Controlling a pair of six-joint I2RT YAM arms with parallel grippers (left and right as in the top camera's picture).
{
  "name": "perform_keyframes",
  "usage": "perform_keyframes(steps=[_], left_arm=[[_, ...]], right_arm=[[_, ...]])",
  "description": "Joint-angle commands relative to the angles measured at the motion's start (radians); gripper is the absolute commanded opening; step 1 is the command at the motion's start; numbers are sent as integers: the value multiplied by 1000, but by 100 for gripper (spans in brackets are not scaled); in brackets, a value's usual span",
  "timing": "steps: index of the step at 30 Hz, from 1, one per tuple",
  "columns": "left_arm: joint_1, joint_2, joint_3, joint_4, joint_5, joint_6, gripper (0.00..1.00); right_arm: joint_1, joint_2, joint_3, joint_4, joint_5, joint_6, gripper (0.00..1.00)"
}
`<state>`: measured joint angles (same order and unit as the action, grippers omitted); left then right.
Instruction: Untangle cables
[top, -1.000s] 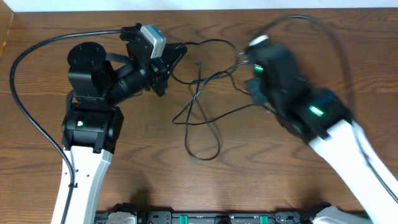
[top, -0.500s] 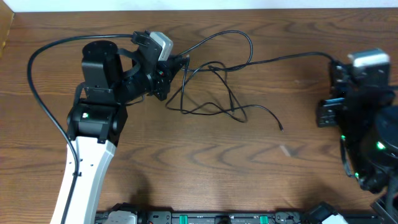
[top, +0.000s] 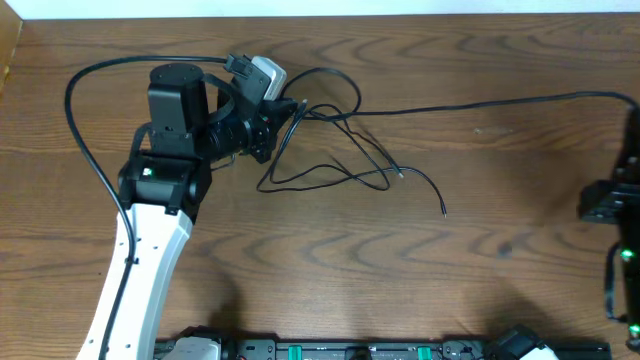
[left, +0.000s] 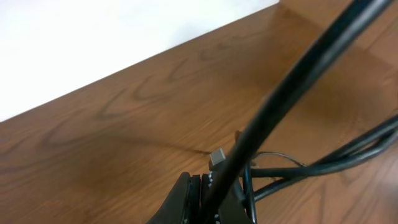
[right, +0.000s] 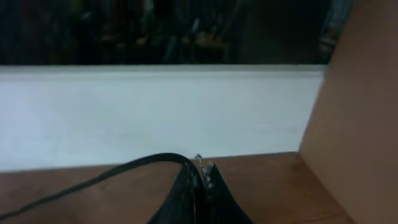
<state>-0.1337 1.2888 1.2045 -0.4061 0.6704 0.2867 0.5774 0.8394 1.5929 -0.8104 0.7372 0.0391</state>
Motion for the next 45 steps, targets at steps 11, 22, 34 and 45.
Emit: perform_keyframes(steps=[11,22,34,45], left_arm=[[18,78,3,-11,-145,20,95],[18,79,3,-13,-166,20,95],[16,79,3,-27,200,19,93],[-87,79,3,-163,283,33,82]], right_arm=[[-10,-24,159,10,298,-48,1],[-10,-24,187,5,376,-82,1],[-10,6,163,-151,20,35,1],[-10,423,126,-153,-415,-145,1]])
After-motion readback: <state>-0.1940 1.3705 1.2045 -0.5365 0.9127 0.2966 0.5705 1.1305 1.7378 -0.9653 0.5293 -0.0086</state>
